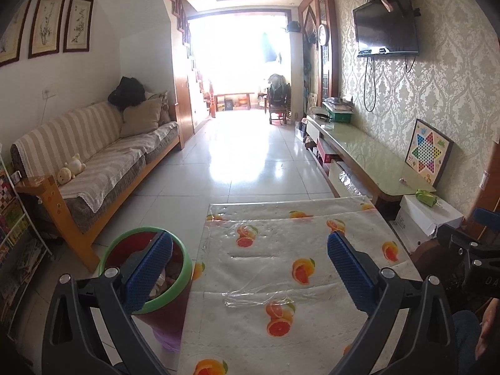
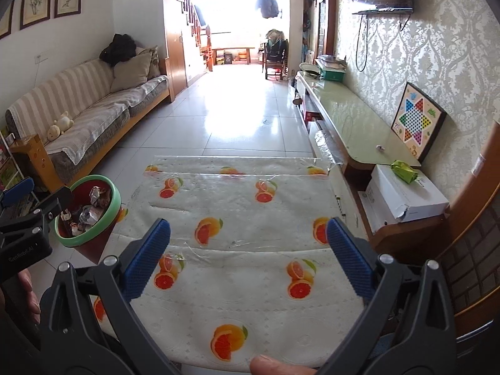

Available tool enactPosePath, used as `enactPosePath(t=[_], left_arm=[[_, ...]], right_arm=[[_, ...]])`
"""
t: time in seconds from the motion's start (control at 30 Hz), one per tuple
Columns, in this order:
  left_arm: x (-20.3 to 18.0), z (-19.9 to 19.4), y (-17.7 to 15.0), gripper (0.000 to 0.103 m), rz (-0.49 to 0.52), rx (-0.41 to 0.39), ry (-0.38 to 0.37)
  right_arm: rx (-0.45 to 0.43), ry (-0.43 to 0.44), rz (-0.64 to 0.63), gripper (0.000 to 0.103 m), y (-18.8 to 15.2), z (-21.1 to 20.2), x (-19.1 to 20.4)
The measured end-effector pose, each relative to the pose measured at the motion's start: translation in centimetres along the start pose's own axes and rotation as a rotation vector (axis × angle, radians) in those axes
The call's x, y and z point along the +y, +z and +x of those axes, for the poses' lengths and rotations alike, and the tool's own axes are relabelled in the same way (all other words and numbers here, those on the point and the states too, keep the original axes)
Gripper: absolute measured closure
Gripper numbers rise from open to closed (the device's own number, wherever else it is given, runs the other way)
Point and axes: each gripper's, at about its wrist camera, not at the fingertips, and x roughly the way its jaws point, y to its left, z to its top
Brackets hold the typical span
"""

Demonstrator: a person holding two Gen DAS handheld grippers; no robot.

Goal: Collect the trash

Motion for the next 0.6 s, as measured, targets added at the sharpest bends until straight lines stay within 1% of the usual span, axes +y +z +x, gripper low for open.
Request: enactPosePath(t=[0.07, 0.17, 0.23, 0.27, 0.37, 0.47, 0.6], left_arm=[[-0.8, -1.0, 0.2, 0.008, 0.021, -0.004, -0.002], [-1.7, -2.4, 0.5, 0.008, 0.030, 0.010, -0.010], [-1.6, -3.3, 0.6, 0.008, 0.023, -0.004, 0.012], [-1.6, -3.6, 0.6, 0.008, 0.021, -0.008, 0.023], [-1.5, -4.7, 0.6, 0.008, 0.023, -0.018, 0.013], [-1.4, -5.6, 0.5, 0.008, 0.030, -0.044, 0.021], [-0.8, -6.3, 0.6, 0.008, 0.013, -0.046, 0.021]], right_arm=[[-0.028, -0.016, 0.004, 0.005, 0.2, -1.6, -0.8], [-0.059, -0.026, 0.005, 0.005, 0.2, -3.7, -1.5], [-0.063, -0.033, 0.005, 0.005, 0.3, -4.6, -1.9], [-0.067, -0.030, 0.006, 0.005, 0.4, -5.0, -1.9], [-0.080, -0.029, 0.006, 0.005, 0.4, -5.9, -1.8], [-0.092, -0.023, 0.002, 0.005, 0.4, -6.7, -1.3], [-0.115, -0.025, -0.011, 0.005, 0.4, -7.5, -0.6]])
